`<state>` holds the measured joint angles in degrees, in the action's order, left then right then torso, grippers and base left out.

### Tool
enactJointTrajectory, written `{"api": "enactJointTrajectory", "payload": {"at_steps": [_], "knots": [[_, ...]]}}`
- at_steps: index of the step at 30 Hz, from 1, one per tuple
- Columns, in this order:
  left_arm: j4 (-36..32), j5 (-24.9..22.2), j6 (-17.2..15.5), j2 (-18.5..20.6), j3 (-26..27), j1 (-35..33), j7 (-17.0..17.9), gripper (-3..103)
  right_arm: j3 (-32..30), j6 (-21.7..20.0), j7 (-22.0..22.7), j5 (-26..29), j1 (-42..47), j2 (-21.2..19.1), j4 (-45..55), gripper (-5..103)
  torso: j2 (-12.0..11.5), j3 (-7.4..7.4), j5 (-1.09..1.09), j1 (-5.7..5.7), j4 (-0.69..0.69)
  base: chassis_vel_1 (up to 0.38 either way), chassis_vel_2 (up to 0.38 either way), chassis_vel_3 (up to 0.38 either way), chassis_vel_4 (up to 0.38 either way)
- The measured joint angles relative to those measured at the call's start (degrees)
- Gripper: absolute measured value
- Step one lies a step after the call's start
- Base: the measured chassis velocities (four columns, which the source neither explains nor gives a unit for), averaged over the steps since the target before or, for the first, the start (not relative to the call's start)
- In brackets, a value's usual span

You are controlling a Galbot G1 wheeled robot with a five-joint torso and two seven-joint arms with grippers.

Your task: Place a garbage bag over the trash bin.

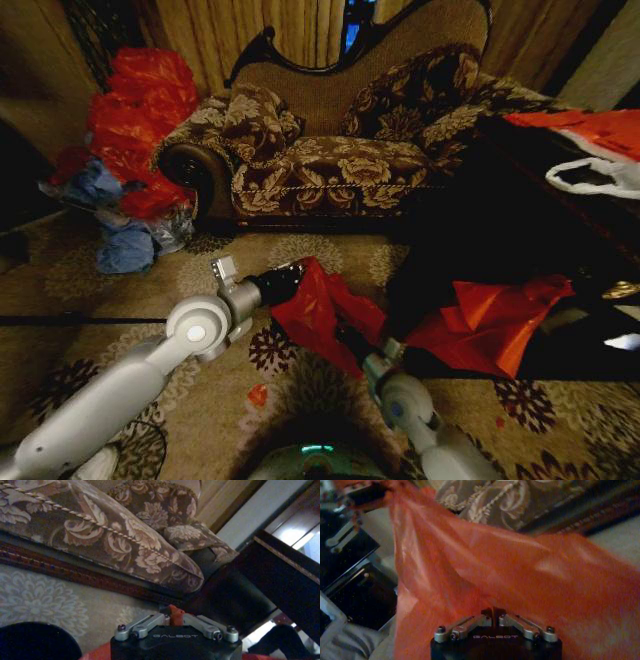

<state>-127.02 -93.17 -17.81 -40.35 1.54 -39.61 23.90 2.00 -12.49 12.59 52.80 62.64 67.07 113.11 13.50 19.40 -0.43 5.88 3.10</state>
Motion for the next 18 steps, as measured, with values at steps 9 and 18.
{"api": "enactJointTrajectory", "payload": {"at_steps": [9, 18], "knots": [[4.1, -1.3, 1.9, -3.2, -0.1, 3.8, 3.0, 0, 5.0, 0.5, 0.4, -3.2, -11.8, 5.4, -9.9, 0, 0.0, 0.01, 0.0, 0.01, 0.03, 0.0, 0.0, 0.0, 0.0], [7.2, 2.1, 5.0, -4.6, 4.5, -2.1, 8.7, 0, 10.6, 1.6, -0.6, -6.1, -22.0, 11.0, -20.0, 0, 0.0, 0.0, 0.0, 0.0, 0.0, 0.0, 0.0, 0.0, 0.0]]}}
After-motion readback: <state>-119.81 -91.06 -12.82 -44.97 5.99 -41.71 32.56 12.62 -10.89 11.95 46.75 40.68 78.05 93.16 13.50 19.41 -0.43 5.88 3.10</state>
